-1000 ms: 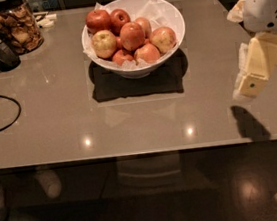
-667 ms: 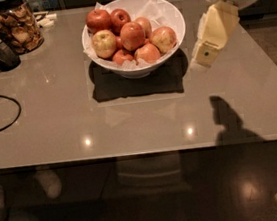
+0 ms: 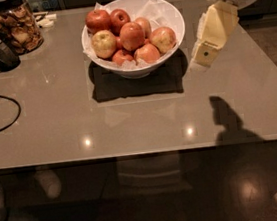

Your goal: Pick apple from white bowl

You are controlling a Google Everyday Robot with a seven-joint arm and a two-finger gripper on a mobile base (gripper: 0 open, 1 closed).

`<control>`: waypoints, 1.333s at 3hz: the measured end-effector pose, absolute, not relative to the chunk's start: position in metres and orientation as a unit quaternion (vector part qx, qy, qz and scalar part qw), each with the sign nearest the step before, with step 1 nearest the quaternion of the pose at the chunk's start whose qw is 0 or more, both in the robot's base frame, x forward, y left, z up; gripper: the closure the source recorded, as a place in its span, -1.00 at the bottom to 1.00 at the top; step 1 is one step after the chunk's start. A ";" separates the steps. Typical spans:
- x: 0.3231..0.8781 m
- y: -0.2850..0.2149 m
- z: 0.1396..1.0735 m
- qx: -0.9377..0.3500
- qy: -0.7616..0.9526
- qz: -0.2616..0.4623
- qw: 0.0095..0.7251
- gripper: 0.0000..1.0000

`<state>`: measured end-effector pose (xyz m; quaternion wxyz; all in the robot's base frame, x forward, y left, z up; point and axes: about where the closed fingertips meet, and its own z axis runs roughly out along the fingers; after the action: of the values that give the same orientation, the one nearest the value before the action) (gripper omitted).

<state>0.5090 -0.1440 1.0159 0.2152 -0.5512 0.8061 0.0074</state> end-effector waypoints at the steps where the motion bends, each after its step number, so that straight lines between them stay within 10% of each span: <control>1: 0.527 -0.123 1.027 -0.548 0.804 0.009 0.229 -1.00; 4: 0.588 -0.062 1.055 -0.550 0.793 0.015 0.261 -1.00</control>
Offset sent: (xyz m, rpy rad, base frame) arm 0.0837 0.0880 0.0474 0.0183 -0.0549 0.0083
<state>0.5881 -0.0616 1.0554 0.2609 -0.5497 0.7934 0.0150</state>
